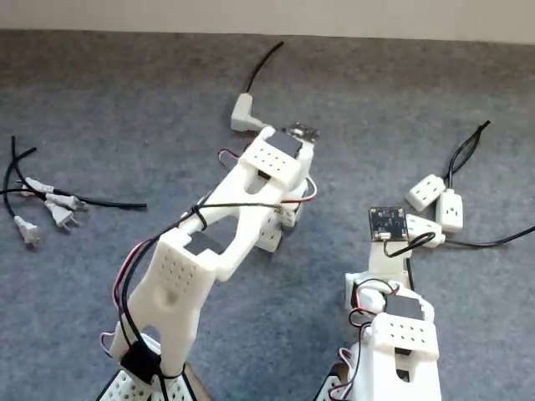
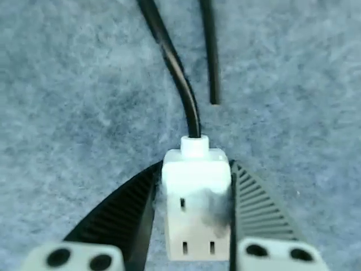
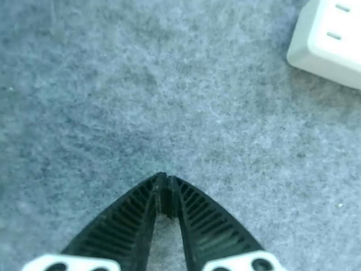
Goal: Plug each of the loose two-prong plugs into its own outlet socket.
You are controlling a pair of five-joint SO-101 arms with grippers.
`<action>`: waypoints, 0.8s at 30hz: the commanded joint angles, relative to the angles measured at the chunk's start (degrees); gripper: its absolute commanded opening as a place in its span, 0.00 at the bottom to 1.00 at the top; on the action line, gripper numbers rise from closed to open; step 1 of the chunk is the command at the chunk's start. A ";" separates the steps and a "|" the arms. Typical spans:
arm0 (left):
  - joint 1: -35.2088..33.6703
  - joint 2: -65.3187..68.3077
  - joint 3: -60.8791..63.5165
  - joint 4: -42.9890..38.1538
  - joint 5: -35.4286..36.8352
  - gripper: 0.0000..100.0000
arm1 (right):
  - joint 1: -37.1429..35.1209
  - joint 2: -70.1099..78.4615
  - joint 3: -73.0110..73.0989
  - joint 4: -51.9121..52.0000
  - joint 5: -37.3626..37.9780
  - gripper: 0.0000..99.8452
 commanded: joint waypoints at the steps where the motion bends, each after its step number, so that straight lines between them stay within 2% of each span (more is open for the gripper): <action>1: -3.65 -1.27 -4.18 3.96 0.00 0.24 | -0.66 -0.22 0.13 -1.19 0.62 0.01; 3: -6.55 -3.47 -9.89 8.62 -1.85 0.24 | -0.66 -0.22 0.13 -1.19 0.62 0.01; 5: -9.80 -6.20 -14.99 12.13 -7.21 0.25 | -0.66 -0.22 0.13 -1.19 0.62 0.01; 8: -17.36 -12.70 -17.01 12.22 -17.05 0.26 | -0.66 -0.22 0.13 -1.19 0.62 0.01; 14: -32.40 -22.81 -17.27 12.22 -45.89 0.25 | -0.66 -0.22 0.13 -1.19 0.62 0.01; 19: -44.53 -25.19 -17.19 12.22 -67.69 0.25 | -0.66 -0.22 0.13 -1.19 0.62 0.01; 22: -50.68 -25.63 -14.90 12.22 -77.45 0.25 | -0.66 -0.22 0.13 -1.19 0.62 0.01; 24: -54.02 -25.71 -12.00 12.22 -81.49 0.25 | -0.66 -0.22 0.13 -1.19 0.62 0.01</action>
